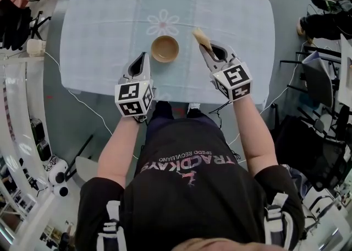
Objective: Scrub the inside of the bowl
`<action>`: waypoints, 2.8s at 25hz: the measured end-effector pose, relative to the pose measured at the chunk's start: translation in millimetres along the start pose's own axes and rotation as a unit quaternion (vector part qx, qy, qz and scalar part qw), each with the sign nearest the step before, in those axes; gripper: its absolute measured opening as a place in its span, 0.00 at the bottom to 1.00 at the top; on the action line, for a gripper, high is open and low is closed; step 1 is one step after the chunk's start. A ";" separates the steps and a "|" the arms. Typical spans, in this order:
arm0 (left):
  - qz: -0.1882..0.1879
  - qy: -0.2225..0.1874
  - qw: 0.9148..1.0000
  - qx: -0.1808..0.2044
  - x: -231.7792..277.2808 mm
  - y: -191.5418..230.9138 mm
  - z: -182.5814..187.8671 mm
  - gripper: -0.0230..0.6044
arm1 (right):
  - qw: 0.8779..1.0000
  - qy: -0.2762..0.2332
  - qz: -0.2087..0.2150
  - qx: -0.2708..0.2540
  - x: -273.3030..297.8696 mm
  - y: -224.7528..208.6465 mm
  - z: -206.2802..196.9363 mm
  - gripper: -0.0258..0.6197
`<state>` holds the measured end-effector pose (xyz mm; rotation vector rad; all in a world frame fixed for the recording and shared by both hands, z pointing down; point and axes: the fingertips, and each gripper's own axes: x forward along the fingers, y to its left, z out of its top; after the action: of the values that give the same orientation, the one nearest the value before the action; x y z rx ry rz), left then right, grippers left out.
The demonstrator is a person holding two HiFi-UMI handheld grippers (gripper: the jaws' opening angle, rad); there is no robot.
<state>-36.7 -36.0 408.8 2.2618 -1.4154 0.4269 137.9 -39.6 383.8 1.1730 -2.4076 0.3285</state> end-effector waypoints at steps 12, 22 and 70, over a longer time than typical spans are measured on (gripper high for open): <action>-0.026 -0.113 0.989 0.088 -73.2 -72.9 66.7 0.06 | 0.993 -0.114 0.018 -0.022 -89.0 17.7 73.7 0.09; 0.001 -0.107 0.992 0.072 -94.3 -112.8 35.8 0.06 | 0.991 -0.116 0.063 -0.036 -119.8 37.7 52.3 0.09; 0.046 -0.095 0.994 0.033 -116.0 -112.3 -2.7 0.06 | 0.985 -0.089 0.139 -0.052 -101.0 89.8 23.0 0.09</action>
<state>14.6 97.4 333.8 2.3498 -1.6273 0.2976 115.3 75.7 313.0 0.8517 -2.7149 0.1866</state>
